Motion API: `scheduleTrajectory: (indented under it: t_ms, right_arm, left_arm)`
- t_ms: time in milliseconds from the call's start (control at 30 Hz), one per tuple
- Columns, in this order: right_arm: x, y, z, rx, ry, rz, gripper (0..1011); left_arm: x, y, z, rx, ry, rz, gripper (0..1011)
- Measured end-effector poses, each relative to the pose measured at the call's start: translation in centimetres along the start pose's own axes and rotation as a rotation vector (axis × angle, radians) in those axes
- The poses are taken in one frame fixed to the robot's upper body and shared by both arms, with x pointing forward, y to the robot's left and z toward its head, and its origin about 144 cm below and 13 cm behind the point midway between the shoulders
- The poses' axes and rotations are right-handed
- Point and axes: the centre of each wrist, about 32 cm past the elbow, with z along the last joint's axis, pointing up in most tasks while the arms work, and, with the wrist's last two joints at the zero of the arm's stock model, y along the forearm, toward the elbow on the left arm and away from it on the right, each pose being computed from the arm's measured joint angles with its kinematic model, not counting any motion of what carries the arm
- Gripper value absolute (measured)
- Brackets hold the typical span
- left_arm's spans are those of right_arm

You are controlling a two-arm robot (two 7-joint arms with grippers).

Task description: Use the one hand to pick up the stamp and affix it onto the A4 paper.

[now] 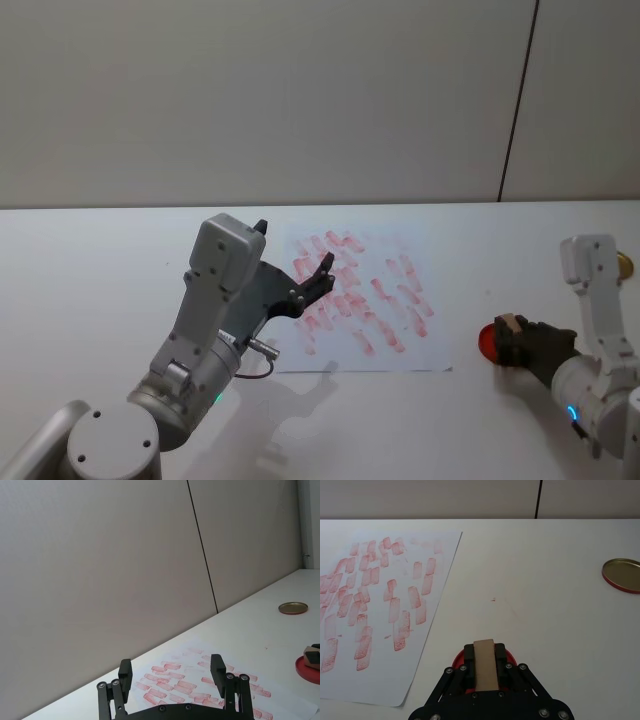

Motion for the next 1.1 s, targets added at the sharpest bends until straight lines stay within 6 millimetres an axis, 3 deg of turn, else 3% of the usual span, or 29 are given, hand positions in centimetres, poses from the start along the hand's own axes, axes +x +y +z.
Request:
scheduleTrajectory:
  t_ms: [767, 1100]
  right_arm:
    - [0.3, -0.1, -0.5, -0.050, 0.008, -0.047, 233]
    - [-0.4, -0.9, 0.6, 0.030, -0.017, -0.022, 233]
  left_arm:
    - [0.0, 0.0, 0.0, 0.000, 0.000, 0.000, 993]
    - [0.0, 0.0, 0.0, 0.000, 0.000, 0.000, 993]
